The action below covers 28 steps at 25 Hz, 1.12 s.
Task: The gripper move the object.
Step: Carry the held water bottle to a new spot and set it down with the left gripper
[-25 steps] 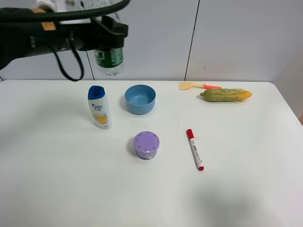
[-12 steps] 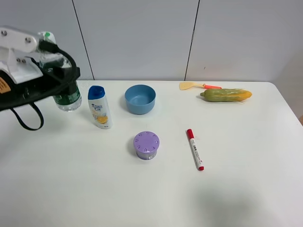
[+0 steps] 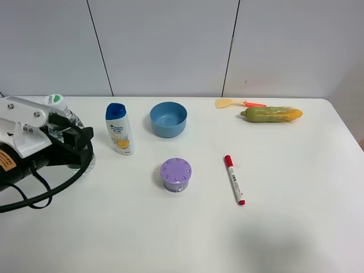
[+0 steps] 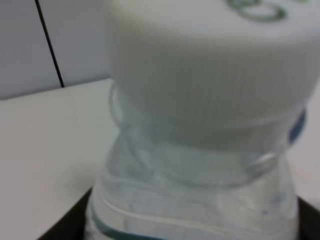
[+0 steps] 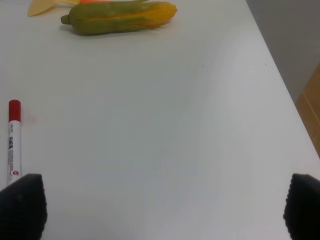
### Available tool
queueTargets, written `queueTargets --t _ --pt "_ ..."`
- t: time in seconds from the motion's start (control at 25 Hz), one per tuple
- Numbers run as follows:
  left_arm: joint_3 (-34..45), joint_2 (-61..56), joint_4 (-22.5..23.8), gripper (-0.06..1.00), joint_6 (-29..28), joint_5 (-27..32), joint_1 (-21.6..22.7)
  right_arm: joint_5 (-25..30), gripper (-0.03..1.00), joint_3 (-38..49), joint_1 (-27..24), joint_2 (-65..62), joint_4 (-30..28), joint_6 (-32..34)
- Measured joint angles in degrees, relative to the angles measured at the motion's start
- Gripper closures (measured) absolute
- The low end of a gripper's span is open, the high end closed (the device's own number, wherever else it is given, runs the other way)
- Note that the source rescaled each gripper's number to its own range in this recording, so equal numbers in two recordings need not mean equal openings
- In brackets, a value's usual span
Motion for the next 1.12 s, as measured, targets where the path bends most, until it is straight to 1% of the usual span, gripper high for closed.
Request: queueTargets --t 0.12,0.28,0.4,0.52,0.6,0.72,0.88,1.12 --pt "0.0 3.7 0.0 0.92 0.0 -2.3 0.0 0.0 -0.03 0.0 0.0 0.0 0.0 0.0" --pt "0.0 9.3 0.0 0.92 0.0 -6.9 0.0 0.0 -0.03 0.0 0.0 0.0 0.0 0.0" --pt "0.0 13.5 0.4 0.92 0.0 -12.4 0.0 0.0 -0.03 0.0 0.0 0.0 0.0 0.0" --pt "0.2 17.6 2.1 0.92 -1.0 -17.5 0.0 0.0 -0.03 0.0 0.0 0.0 0.0 0.0" --pt "0.2 20.1 3.3 0.92 -2.5 -19.7 0.0 0.0 -0.03 0.0 0.0 0.0 0.0 0.0" --pt "0.2 23.0 3.7 0.92 -4.1 -22.3 0.0 0.0 -0.03 0.0 0.0 0.0 0.0 0.0" --pt "0.2 25.9 4.3 0.92 -4.5 -25.1 0.0 0.0 -0.03 0.0 0.0 0.0 0.0 0.0" --pt "3.7 30.1 4.5 0.92 -4.4 -33.1 0.0 0.0 -0.03 0.0 0.0 0.0 0.0 0.0"
